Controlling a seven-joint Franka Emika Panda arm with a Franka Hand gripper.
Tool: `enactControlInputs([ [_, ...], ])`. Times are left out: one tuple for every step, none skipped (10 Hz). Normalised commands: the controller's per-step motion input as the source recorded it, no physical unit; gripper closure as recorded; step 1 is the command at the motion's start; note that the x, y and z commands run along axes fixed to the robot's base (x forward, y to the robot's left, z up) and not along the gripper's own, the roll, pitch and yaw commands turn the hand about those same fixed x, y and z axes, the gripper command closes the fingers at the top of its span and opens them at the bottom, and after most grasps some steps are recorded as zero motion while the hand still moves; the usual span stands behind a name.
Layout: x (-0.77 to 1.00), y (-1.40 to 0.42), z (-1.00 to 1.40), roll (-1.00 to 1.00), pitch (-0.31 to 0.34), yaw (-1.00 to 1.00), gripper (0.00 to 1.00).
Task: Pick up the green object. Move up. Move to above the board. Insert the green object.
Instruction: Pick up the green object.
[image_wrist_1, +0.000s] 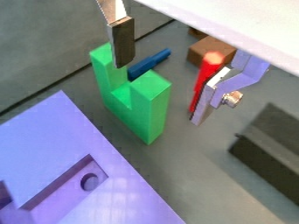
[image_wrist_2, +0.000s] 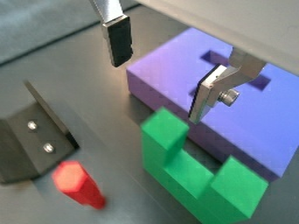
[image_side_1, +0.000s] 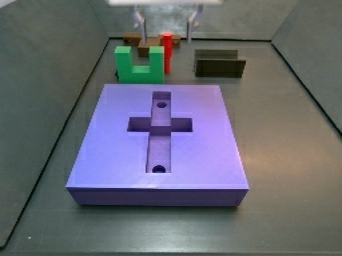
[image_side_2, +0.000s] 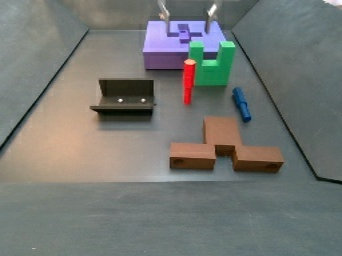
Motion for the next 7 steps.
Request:
enactControlInputs([
  [-0.35, 0.09, -0.33, 0.20, -0.094, 0.12, 0.00],
  [-0.29, 0.11, -0.35, 0.18, -0.087, 0.09, 0.00],
  [-0.28, 0.00, -0.31, 0.14, -0.043, 0.00, 0.00],
  [-0.17, 0.00, -0.19, 0.08, -0.029, 0.00, 0.00],
  [0.03, 0.00, -0.17, 0.05, 0.000, 0.00, 0.00],
  [0.13, 0.09, -0.22, 0.05, 0.000, 0.02, 0.00],
  [0.03, 0.14, -0.22, 0.05, 0.000, 0.02, 0.00],
])
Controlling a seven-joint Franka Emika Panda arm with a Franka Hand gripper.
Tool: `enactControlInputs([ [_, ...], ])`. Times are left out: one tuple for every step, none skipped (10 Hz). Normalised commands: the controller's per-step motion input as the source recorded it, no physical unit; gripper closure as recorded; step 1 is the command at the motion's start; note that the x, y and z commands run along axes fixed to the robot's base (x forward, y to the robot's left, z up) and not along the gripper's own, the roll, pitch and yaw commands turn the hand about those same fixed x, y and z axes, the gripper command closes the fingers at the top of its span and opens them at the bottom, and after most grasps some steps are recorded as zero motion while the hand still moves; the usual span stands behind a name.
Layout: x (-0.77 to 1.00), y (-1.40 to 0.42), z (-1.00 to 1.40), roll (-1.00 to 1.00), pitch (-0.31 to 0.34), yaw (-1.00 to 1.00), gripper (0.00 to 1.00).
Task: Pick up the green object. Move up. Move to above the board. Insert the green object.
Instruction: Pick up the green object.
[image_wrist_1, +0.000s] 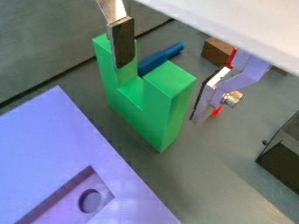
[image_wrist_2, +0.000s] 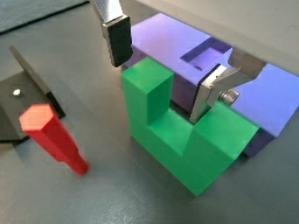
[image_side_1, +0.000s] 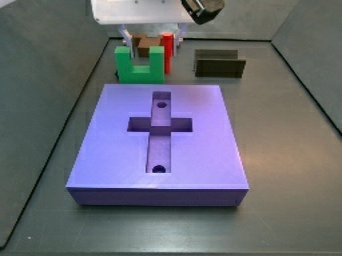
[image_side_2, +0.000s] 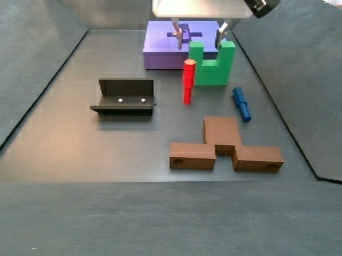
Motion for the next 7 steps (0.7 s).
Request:
enactControlInputs([
  [0.01, 0.15, -0.20, 0.04, 0.000, 0.03, 0.00],
  [0.00, 0.09, -0.21, 0.04, 0.000, 0.03, 0.00],
  [0.00, 0.02, -0.17, 0.02, 0.000, 0.00, 0.00],
  [0.06, 0.00, -0.13, 0.04, 0.000, 0.00, 0.00],
  [0.21, -0.08, -0.11, 0.06, 0.024, 0.00, 0.00],
  [0.35, -0.05, -0.08, 0.06, 0.106, 0.00, 0.00],
  [0.32, 0.00, -0.07, 0.06, 0.134, -0.03, 0.00],
])
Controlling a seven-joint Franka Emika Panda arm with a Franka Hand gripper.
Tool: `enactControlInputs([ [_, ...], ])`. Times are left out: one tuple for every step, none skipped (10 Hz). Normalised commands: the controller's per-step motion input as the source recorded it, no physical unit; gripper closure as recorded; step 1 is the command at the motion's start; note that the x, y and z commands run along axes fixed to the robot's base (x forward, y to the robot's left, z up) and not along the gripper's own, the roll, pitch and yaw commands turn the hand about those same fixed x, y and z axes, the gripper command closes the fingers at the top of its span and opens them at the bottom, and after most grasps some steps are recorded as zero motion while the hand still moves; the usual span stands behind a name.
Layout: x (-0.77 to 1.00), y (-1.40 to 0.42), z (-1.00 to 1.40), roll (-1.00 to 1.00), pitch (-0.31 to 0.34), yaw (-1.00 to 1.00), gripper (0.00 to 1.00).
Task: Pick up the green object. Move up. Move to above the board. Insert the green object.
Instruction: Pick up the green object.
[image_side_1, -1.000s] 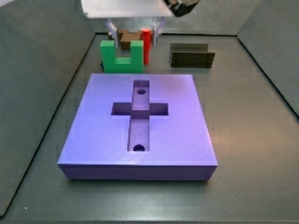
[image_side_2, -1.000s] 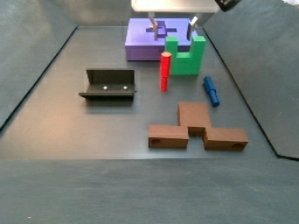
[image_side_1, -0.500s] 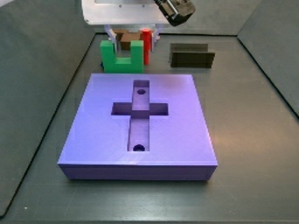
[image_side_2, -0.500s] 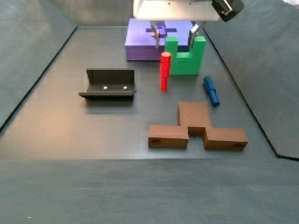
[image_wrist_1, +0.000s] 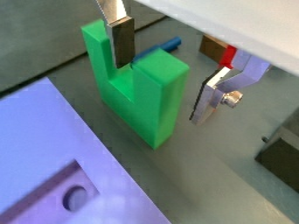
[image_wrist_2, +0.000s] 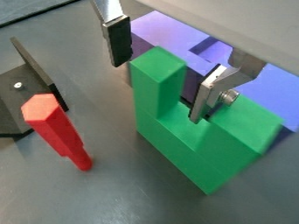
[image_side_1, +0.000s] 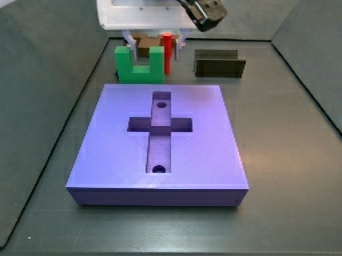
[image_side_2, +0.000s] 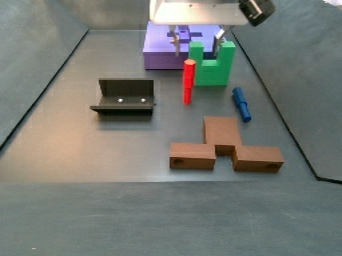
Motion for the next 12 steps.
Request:
enactControlInputs([
  [0.16, 0.00, -0.17, 0.07, 0.060, -0.02, 0.00],
  [0.05, 0.00, -0.15, 0.07, 0.010, 0.00, 0.00],
  [0.04, 0.00, -0.10, 0.05, 0.001, 0.00, 0.00],
  [0.00, 0.00, -0.16, 0.05, 0.000, 0.00, 0.00],
  [0.00, 0.00, -0.13, 0.00, -0.006, 0.00, 0.00],
  [0.07, -0.04, -0.08, 0.02, 0.000, 0.00, 0.00],
  [0.02, 0.00, -0.09, 0.03, 0.000, 0.00, 0.00],
  [0.07, -0.01, -0.03, 0.06, 0.010, 0.00, 0.00],
  [0.00, 0.00, -0.07, 0.07, 0.004, 0.00, 0.00],
  [0.00, 0.00, -0.10, 0.06, 0.000, -0.06, 0.00],
  [0.00, 0.00, -0.09, 0.05, 0.007, -0.08, 0.00],
  [0.04, 0.00, -0.09, 0.06, 0.019, -0.09, 0.00],
])
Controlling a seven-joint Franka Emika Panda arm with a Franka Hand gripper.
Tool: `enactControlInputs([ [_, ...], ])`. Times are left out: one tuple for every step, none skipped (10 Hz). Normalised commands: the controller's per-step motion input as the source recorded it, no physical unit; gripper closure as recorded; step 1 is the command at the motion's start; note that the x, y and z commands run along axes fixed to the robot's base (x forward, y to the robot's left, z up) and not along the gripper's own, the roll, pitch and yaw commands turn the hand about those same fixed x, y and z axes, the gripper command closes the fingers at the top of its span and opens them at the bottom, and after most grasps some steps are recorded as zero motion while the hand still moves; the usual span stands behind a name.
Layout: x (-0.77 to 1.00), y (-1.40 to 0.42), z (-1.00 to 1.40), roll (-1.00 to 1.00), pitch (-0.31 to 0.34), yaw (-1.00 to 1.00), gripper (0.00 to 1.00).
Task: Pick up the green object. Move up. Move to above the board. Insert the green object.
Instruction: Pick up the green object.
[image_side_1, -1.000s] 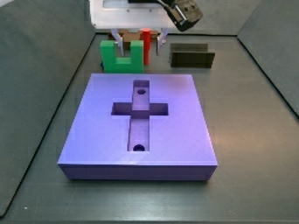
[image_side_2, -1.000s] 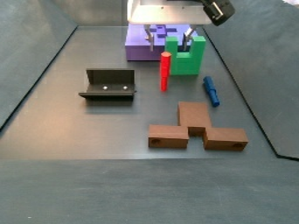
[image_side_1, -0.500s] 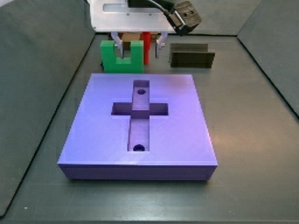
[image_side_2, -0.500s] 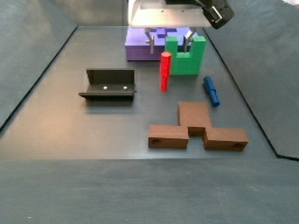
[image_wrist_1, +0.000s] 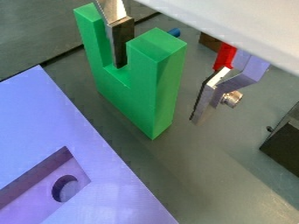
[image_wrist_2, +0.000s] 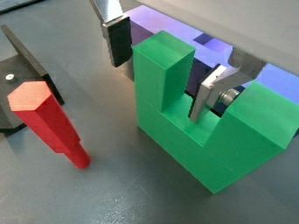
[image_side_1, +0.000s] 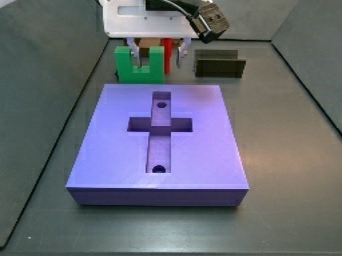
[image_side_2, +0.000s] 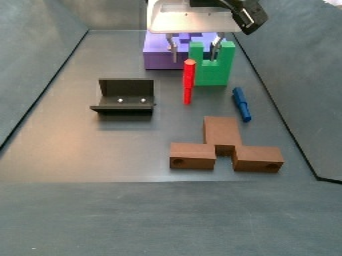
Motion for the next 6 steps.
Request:
enactControlInputs([
  [0.03, 0.00, -0.05, 0.04, 0.019, -0.07, 0.00],
  [0.06, 0.00, -0.03, 0.05, 0.027, -0.05, 0.00],
  [0.04, -0.01, 0.00, 0.03, 0.004, -0.01, 0.00],
  [0.00, 0.00, 0.00, 0.00, 0.000, 0.00, 0.00],
  [0.00, 0.00, 0.00, 0.00, 0.000, 0.00, 1.00],
  [0.00, 0.00, 0.00, 0.00, 0.000, 0.00, 1.00],
])
